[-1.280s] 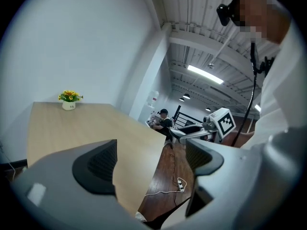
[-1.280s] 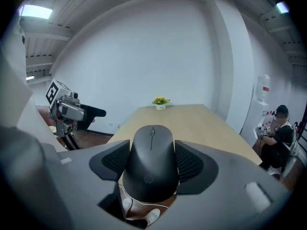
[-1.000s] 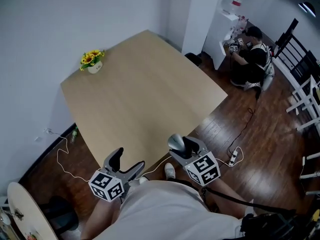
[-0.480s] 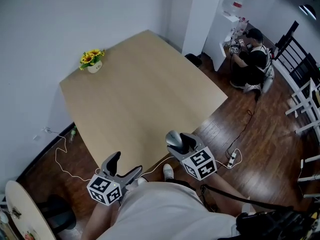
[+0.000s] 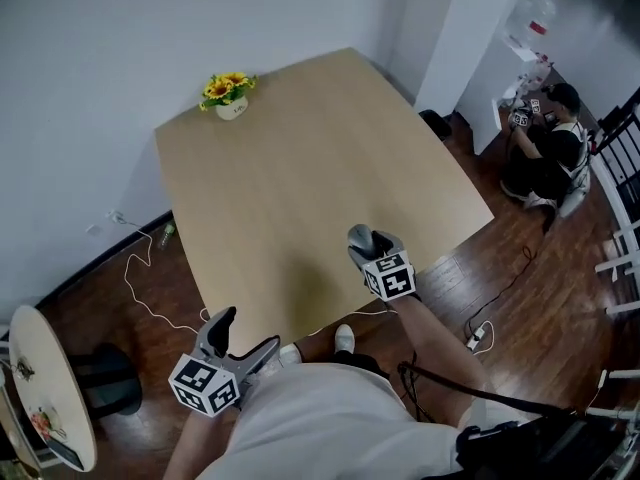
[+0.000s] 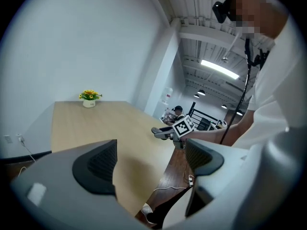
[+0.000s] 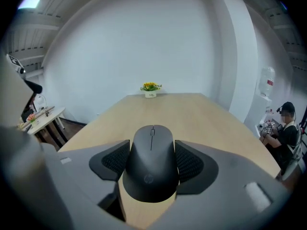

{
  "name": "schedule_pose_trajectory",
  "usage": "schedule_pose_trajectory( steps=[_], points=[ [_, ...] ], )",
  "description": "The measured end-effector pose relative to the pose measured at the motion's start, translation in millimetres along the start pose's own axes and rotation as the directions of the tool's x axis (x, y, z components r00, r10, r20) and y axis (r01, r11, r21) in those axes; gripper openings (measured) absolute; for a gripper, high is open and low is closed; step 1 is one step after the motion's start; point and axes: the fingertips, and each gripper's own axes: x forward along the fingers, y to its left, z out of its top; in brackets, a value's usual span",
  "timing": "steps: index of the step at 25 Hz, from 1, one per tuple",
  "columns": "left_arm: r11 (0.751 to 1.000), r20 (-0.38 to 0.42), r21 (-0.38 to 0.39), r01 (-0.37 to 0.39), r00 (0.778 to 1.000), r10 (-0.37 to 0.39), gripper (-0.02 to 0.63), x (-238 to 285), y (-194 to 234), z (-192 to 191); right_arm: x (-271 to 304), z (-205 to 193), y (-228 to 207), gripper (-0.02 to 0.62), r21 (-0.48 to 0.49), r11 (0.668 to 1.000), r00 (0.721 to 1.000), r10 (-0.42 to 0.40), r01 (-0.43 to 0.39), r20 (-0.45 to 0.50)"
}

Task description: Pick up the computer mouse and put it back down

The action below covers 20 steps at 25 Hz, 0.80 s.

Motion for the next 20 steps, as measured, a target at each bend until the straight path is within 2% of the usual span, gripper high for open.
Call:
schedule_pose_trajectory(
  steps=[6, 11, 14, 20],
  points=[
    [0.993, -0.018, -0.051, -0.103, 0.995, 0.103, 0.422, -8, 7, -4, 79, -33, -52, 0.296, 0.002, 0.999, 0.993, -0.038, 0.038, -0.108],
    [0.981, -0.045, -0.079, -0.176, 0.984, 0.173, 0.422, -13, 10, -12, 114, -61, -49, 0.296, -0.024, 1.0, 0.985, -0.016, 0.012, -0.172],
    [0.977, -0.051, -0.093, -0.193, 0.981, 0.189, 0.422, -12, 15, -16, 125, -75, -43, 0.296, -0.017, 1.0, 0.983, -0.009, 0.006, -0.184],
    [0.977, -0.059, -0.106, -0.184, 0.982, 0.179, 0.422, -6, 15, -16, 128, -75, -39, 0.299, -0.009, 1.0, 0.981, 0.015, -0.017, -0.192]
  ],
)
